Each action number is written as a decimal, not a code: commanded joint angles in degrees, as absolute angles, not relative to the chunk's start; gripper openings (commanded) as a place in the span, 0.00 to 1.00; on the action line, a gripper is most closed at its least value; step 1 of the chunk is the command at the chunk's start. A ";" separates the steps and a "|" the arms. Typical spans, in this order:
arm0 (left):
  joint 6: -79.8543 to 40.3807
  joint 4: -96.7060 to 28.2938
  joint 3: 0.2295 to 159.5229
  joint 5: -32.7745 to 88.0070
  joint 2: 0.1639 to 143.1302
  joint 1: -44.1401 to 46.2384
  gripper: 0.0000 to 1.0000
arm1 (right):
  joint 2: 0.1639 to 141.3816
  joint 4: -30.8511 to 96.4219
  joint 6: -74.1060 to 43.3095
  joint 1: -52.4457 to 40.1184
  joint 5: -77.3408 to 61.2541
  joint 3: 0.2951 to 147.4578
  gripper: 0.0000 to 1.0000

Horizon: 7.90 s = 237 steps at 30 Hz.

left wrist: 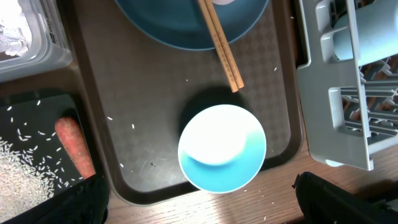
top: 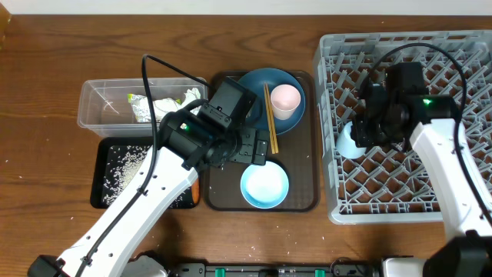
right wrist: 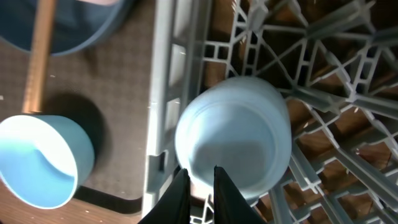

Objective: Sort waste into correct bins and load items into the dishwasher rack
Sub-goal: 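Lower the light-blue cup upside down into the rack with the right gripper, then open the right gripper and release the cup in the rack, then reach the left gripper to the pink cup and grasp its rim, then lift the pink cup and swing it toward the right gripper, then move the right gripper toward the pink cup held by the left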

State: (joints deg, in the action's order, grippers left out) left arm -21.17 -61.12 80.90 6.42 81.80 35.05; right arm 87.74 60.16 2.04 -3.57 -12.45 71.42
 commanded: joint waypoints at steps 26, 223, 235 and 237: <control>-21.10 -61.23 80.84 5.48 81.58 35.07 0.98 | 87.96 61.71 -1.65 -3.77 -7.11 73.58 0.14; -10.81 -42.92 81.01 67.48 74.17 34.04 0.08 | 47.57 90.00 34.13 4.43 -57.56 76.09 0.99; -10.81 -42.48 81.01 73.91 76.38 30.55 0.09 | 47.64 91.09 44.05 4.43 -64.99 76.07 0.99; -10.81 -42.46 81.01 75.20 76.86 30.55 0.09 | 47.77 90.35 44.05 4.43 -65.41 76.05 0.99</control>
